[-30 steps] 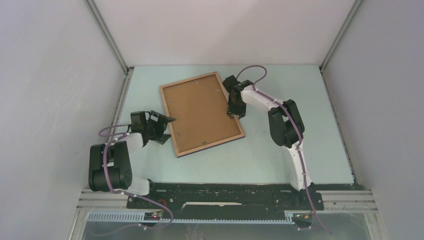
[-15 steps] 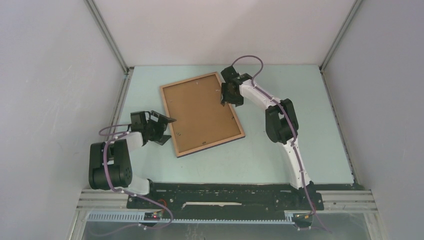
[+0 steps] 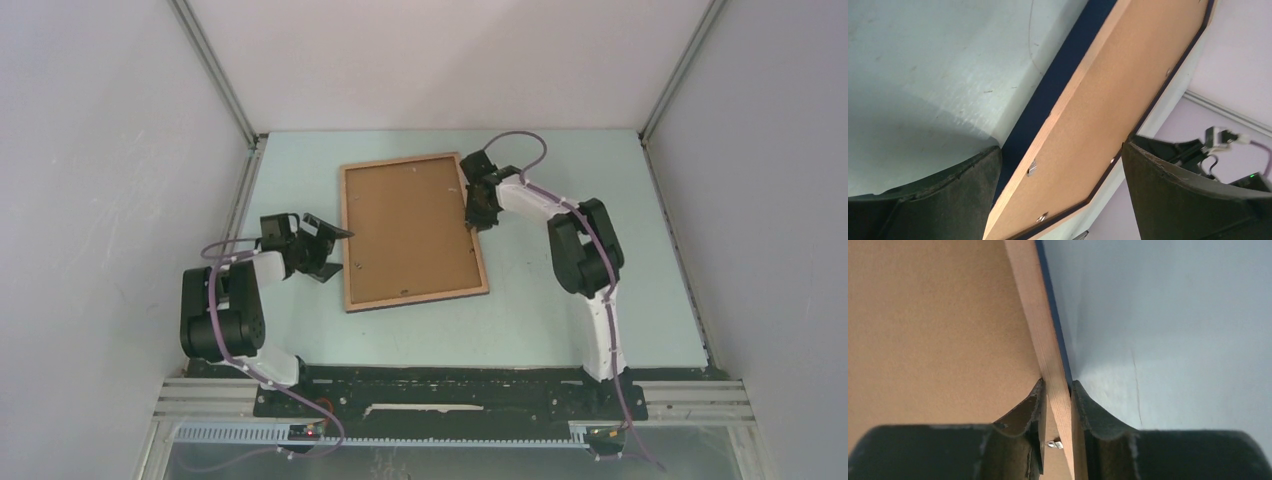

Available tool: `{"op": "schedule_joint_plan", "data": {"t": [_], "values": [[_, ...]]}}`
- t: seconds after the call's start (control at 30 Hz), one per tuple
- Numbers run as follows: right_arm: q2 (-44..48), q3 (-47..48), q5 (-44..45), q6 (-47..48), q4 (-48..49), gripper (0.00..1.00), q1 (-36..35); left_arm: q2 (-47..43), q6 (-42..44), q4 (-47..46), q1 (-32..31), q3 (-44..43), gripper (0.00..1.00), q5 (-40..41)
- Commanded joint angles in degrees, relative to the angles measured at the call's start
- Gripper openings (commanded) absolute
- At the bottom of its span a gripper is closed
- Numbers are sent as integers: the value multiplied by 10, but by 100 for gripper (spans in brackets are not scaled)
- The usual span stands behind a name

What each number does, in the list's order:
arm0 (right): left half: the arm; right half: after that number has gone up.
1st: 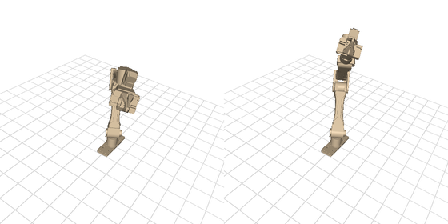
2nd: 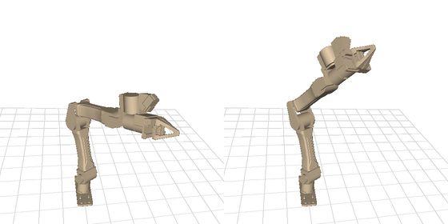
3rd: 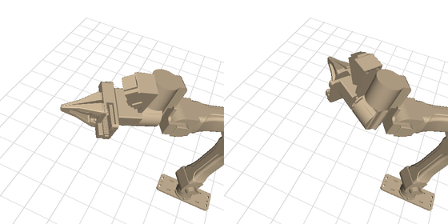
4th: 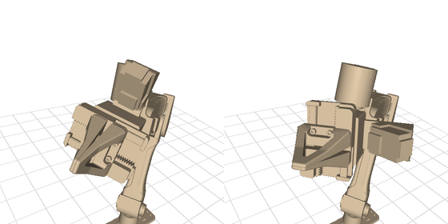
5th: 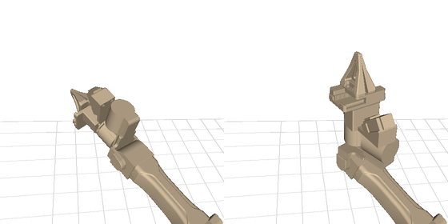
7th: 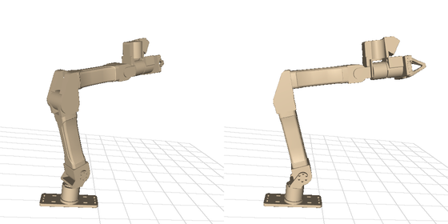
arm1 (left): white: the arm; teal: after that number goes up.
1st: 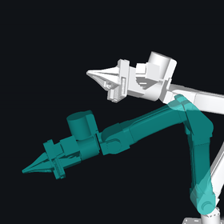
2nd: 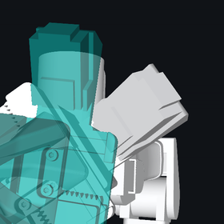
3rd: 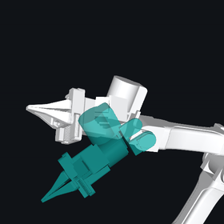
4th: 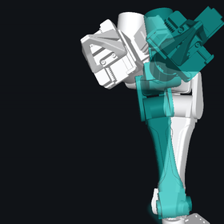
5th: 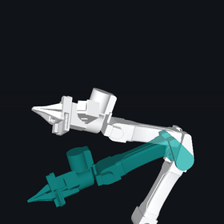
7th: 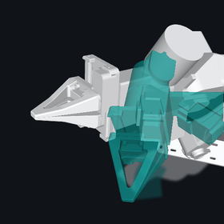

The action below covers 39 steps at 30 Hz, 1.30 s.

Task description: Put the photo into the frame

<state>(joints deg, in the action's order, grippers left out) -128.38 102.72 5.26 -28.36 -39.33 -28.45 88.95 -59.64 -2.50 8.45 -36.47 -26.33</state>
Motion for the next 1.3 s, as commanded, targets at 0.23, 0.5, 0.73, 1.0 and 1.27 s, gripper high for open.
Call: {"op": "schedule_joint_plan", "data": {"t": [0.23,0.5,0.73,1.0,1.27], "values": [[191,-262,-78,-20,61,46,-6,34,54,5,-23,-48,99,-48],[104,-74,22,46,-43,79,34,12,67,21,-23,-58,99,-49],[-31,145,28,54,-142,80,54,13,49,21,-23,-50,100,-53],[-60,154,-21,93,-100,64,60,10,18,-10,-23,-37,100,-73],[-94,179,-7,84,-124,55,59,15,12,-17,-23,-35,100,-75]]}}
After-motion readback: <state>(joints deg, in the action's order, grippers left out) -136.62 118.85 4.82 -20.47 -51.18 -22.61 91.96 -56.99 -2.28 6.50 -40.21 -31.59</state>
